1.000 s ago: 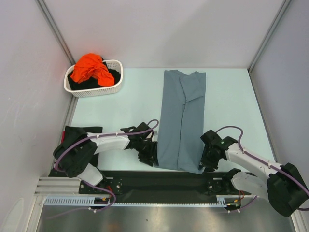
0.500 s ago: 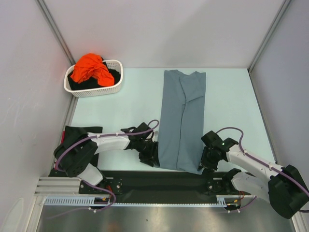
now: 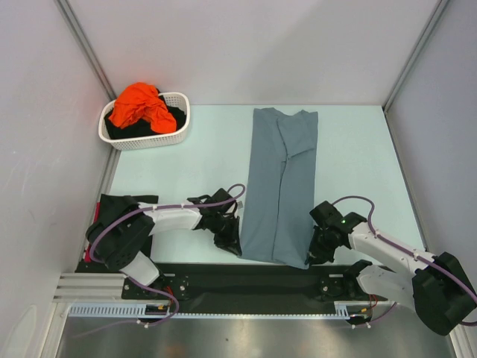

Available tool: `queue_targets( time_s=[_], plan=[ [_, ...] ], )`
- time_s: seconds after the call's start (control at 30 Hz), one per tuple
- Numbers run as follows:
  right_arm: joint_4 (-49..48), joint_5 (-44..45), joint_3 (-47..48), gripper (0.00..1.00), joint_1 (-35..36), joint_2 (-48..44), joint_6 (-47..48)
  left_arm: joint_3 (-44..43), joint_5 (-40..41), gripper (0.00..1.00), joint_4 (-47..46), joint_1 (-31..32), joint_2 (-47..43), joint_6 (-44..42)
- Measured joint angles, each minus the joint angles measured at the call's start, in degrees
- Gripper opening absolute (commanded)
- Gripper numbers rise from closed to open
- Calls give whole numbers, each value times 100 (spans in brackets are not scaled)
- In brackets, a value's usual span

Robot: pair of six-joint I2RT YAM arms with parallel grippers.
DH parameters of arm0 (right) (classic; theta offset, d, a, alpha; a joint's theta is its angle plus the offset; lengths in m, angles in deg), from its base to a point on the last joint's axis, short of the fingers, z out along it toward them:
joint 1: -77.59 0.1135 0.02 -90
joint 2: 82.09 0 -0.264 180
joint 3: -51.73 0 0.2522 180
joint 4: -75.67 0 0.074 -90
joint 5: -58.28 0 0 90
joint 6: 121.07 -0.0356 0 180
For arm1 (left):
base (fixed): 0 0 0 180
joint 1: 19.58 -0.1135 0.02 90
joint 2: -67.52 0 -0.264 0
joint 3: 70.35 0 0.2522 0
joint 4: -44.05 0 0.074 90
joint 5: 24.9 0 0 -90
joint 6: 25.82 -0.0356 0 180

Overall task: Fold and stack the t-shirts
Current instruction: Fold the tshirt

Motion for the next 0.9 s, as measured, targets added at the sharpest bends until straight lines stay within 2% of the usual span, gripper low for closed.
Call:
queue_targets(
  time_s=[0.03, 0.33, 0.6, 0.77, 0.9],
  plan=[
    [-24, -24, 7, 0, 0, -2, -9, 20, -15, 0, -31, 0, 0, 17],
    [44, -33, -138, 0, 0, -450, -140, 446, -72, 0, -363, -7, -372, 175],
    [315, -50, -131, 0, 0, -785, -170, 538, 20, 0, -199, -7, -767, 201],
    [586, -55, 302, 0, -192, -651, 9, -101, 168, 0, 426, -2, -876, 83],
    [678, -111, 1003, 0, -1001, -20, 601, -984, 216, 0, 699, -125, -658, 22]
  ],
)
